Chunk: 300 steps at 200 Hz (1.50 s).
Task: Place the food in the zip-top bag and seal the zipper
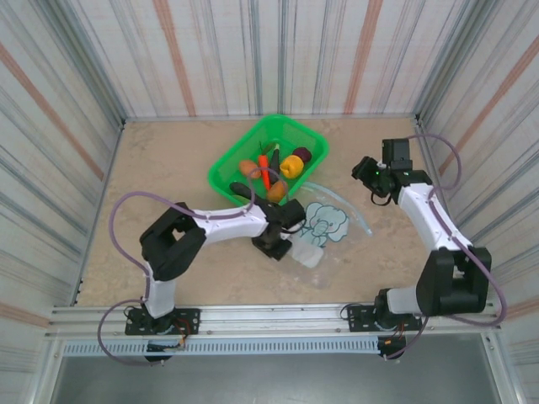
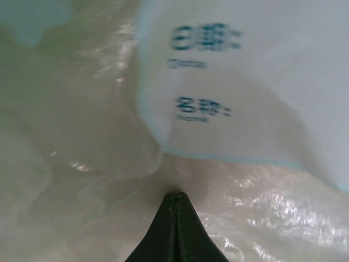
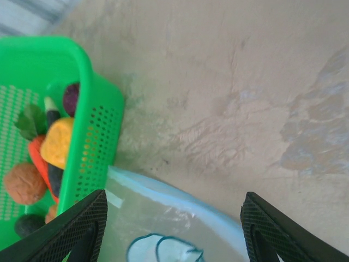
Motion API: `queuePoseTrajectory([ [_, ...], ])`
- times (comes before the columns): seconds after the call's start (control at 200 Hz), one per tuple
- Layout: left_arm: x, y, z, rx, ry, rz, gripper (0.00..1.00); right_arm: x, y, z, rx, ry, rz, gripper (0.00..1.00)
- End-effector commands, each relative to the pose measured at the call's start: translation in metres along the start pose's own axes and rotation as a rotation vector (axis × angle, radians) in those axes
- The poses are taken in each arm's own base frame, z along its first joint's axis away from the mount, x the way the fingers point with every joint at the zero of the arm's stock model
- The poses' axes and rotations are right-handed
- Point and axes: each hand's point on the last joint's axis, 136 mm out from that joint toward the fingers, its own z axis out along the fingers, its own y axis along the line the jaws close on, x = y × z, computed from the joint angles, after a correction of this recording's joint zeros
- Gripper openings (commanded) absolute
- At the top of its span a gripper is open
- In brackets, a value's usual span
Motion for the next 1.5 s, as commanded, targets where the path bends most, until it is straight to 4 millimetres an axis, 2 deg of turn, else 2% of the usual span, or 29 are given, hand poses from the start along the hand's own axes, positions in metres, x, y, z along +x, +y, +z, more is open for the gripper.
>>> queuePoseTrajectory([
  [0.0, 0.028, 0.05, -0.006, -0.144, 0.057, -0.095, 0.0, 0.025, 0.012, 0.015, -0.017, 0.111, -0.08, 0.69],
  [0.07, 0.037, 0.068, -0.008, -0.155, 0.065, -0.154, 0.0, 0.041, 0.012, 0.024, -0.014, 0.17, -0.105, 0.69],
  [0.195, 0.045, 0.096, -0.018, -0.196, 0.041, -0.258, 0.01, 0.078, 0.028, 0.033, -0.156, 0.326, -0.109, 0.7],
  [0.356, 0.033, 0.127, -0.036, -0.262, 0.007, -0.311, 0.01, 0.14, 0.054, 0.041, -0.304, 0.576, -0.123, 0.7],
  [0.456, 0.028, 0.142, -0.038, -0.277, 0.016, -0.331, 0.01, 0.164, 0.061, 0.043, -0.338, 0.652, -0.13, 0.68],
  [0.611, 0.016, 0.168, -0.04, -0.319, 0.026, -0.319, 0.01, 0.181, 0.074, 0.042, -0.396, 0.71, -0.126, 0.54],
  [0.731, 0.005, 0.178, -0.065, -0.33, -0.039, -0.336, 0.01, 0.178, 0.08, 0.043, -0.404, 0.704, -0.089, 0.3],
  [0.852, 0.007, 0.172, -0.099, -0.295, -0.137, -0.348, 0.03, 0.174, 0.095, 0.034, -0.462, 0.684, -0.02, 0.21],
  [0.972, 0.013, 0.154, -0.132, -0.21, -0.233, -0.364, 0.1, 0.178, 0.106, 0.026, -0.476, 0.672, 0.01, 0.09],
  [1.067, 0.014, 0.129, -0.155, -0.193, -0.312, -0.302, 0.3, 0.18, 0.11, 0.023, -0.468, 0.654, 0.05, 0.02],
  [1.092, 0.013, 0.121, -0.16, -0.196, -0.33, -0.276, 0.34, 0.18, 0.111, 0.022, -0.467, 0.645, 0.051, 0.03],
  [1.132, 0.014, 0.111, -0.166, -0.208, -0.355, -0.239, 0.41, 0.176, 0.11, 0.02, -0.458, 0.624, 0.04, 0.13],
  [1.182, 0.017, 0.104, -0.172, -0.223, -0.366, -0.226, 0.44, 0.17, 0.103, 0.02, -0.412, 0.582, -0.012, 0.19],
  [1.317, 0.028, 0.088, -0.172, -0.128, -0.354, -0.265, 0.45, 0.157, 0.079, 0.029, -0.267, 0.531, -0.264, 0.29],
  [1.378, 0.031, 0.085, -0.173, -0.103, -0.381, -0.277, 0.45, 0.155, 0.071, 0.038, -0.254, 0.57, -0.254, 0.3],
  [1.498, 0.035, 0.084, -0.18, -0.08, -0.427, -0.281, 0.45, 0.166, 0.075, 0.052, -0.301, 0.668, -0.23, 0.34],
])
